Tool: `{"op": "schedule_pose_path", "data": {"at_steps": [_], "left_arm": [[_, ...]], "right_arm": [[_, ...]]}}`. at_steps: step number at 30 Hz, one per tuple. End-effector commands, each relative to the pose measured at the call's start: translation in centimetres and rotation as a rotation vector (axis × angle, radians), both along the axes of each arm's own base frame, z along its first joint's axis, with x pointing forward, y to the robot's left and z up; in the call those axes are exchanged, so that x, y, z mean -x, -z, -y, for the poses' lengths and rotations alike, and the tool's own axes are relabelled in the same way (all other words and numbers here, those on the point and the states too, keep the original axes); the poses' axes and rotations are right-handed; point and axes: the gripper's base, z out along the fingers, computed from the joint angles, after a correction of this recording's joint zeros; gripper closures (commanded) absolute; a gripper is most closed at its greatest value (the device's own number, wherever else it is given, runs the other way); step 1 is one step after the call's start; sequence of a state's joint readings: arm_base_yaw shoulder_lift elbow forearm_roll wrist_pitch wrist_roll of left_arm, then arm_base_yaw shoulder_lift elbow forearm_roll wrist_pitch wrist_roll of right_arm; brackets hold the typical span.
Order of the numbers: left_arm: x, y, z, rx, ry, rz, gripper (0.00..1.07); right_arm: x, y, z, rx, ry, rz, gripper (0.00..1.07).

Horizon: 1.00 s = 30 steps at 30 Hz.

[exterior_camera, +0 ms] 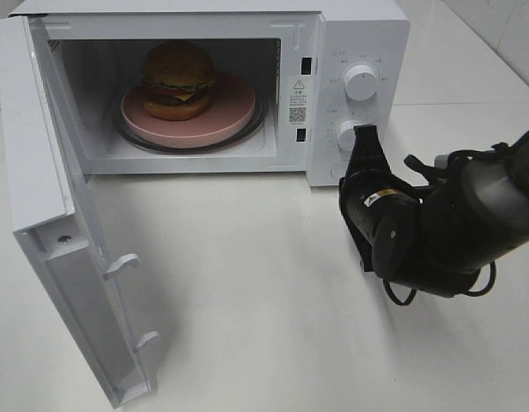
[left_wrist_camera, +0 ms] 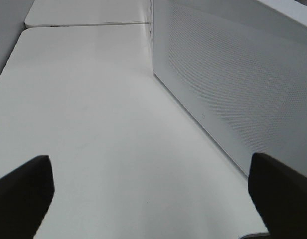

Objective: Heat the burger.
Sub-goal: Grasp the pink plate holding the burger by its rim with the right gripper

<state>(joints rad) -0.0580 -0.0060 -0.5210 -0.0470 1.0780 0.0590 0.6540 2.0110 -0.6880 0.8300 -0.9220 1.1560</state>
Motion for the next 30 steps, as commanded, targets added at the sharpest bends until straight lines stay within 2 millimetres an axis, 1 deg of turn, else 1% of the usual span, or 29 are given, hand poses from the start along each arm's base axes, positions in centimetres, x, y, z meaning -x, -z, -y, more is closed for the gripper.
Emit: {"op": "schedule_pose_path", "data": {"at_steps": [1, 3, 5, 6, 8, 9, 10, 11, 12, 13, 14, 15, 16, 17, 18, 19, 20, 21, 22, 23, 24, 25, 26, 27, 28, 29, 30], "left_arm": [[0.2, 0.0, 0.0, 0.009, 0.001, 0.023, 0.09], [0.2, 0.0, 0.0, 0.009, 0.001, 0.023, 0.09], [0.2, 0.0, 0.0, 0.009, 0.001, 0.023, 0.09], [0.2, 0.0, 0.0, 0.009, 0.001, 0.023, 0.09], [0.2, 0.0, 0.0, 0.009, 0.001, 0.023, 0.09], [0.2, 0.0, 0.0, 0.009, 0.001, 0.023, 0.09], [0.2, 0.0, 0.0, 0.009, 0.001, 0.023, 0.09], [0.2, 0.0, 0.0, 0.009, 0.001, 0.023, 0.09], [0.2, 0.0, 0.0, 0.009, 0.001, 0.023, 0.09], [0.2, 0.0, 0.0, 0.009, 0.001, 0.023, 0.09], [0.2, 0.0, 0.0, 0.009, 0.001, 0.023, 0.09], [0.2, 0.0, 0.0, 0.009, 0.001, 0.023, 0.09], [0.2, 0.0, 0.0, 0.009, 0.001, 0.023, 0.09], [0.2, 0.0, 0.0, 0.009, 0.001, 0.023, 0.09], [0.2, 0.0, 0.0, 0.009, 0.001, 0.023, 0.09], [0.2, 0.0, 0.0, 0.009, 0.001, 0.023, 0.09], [0.2, 0.0, 0.0, 0.009, 0.001, 0.023, 0.09], [0.2, 0.0, 0.0, 0.009, 0.001, 0.023, 0.09], [0.2, 0.0, 0.0, 0.009, 0.001, 0.023, 0.09], [0.2, 0.0, 0.0, 0.009, 0.001, 0.023, 0.09], [0.2, 0.0, 0.0, 0.009, 0.001, 0.023, 0.09], [0.2, 0.0, 0.0, 0.009, 0.001, 0.023, 0.09], [0.2, 0.0, 0.0, 0.009, 0.001, 0.023, 0.09], [0.2, 0.0, 0.0, 0.009, 0.001, 0.023, 0.09], [0.2, 0.0, 0.0, 0.009, 0.001, 0.023, 0.09], [0.2, 0.0, 0.0, 0.009, 0.001, 0.023, 0.09], [0.2, 0.0, 0.0, 0.009, 0.001, 0.023, 0.09]], "right_arm": [[1.7, -1.1, 0.0, 0.050, -0.100, -0.009, 1.07], [2.1, -1.2, 0.1, 0.065, -0.128, -0.022, 1.07], [3.1, -1.9, 0.1, 0.116, -0.233, -0.063, 1.07], [3.1, -1.9, 0.1, 0.116, -0.233, -0.063, 1.07], [3.9, -2.5, 0.1, 0.200, -0.342, -0.105, 1.07], [3.9, -2.5, 0.1, 0.200, -0.342, -0.105, 1.07], [4.4, -2.8, 0.0, 0.278, -0.436, -0.137, 1.07], [4.4, -2.8, 0.0, 0.278, -0.436, -0.137, 1.07], [4.5, -3.0, 0.0, 0.328, -0.487, -0.144, 1.07], [4.9, -3.4, -0.2, 0.419, -0.589, -0.158, 1.07], [5.1, -3.6, -0.2, 0.472, -0.645, -0.156, 1.07], [5.1, -3.6, -0.2, 0.472, -0.645, -0.156, 1.07], [5.6, -3.7, -0.3, 0.560, -0.764, -0.178, 1.07], [5.6, -3.7, -0.3, 0.560, -0.764, -0.178, 1.07], [5.9, -3.8, -0.4, 0.600, -0.825, -0.190, 1.07], [6.4, -3.7, -0.5, 0.660, -0.928, -0.212, 1.06], [6.4, -3.7, -0.5, 0.660, -0.928, -0.212, 1.06], [6.9, -3.6, -0.6, 0.714, -1.030, -0.228, 1.06], [7.1, -3.7, -0.6, 0.735, -1.068, -0.229, 1.06], [7.1, -3.7, -0.6, 0.735, -1.068, -0.229, 1.06], [7.4, -3.7, -0.7, 0.788, -1.166, -0.228, 1.06], [7.7, -3.7, -0.8, 0.815, -1.224, -0.228, 1.06], [7.7, -3.7, -0.8, 0.815, -1.224, -0.228, 1.06], [8.1, -4.0, -0.9, 0.868, -1.337, -0.217, 1.06], [8.2, -4.3, -1.1, 0.888, -1.390, -0.210, 1.06], [8.2, -4.3, -1.1, 0.888, -1.390, -0.210, 1.06], [8.3, -5.0, -1.4, 0.919, -1.475, -0.195, 1.06]]}}
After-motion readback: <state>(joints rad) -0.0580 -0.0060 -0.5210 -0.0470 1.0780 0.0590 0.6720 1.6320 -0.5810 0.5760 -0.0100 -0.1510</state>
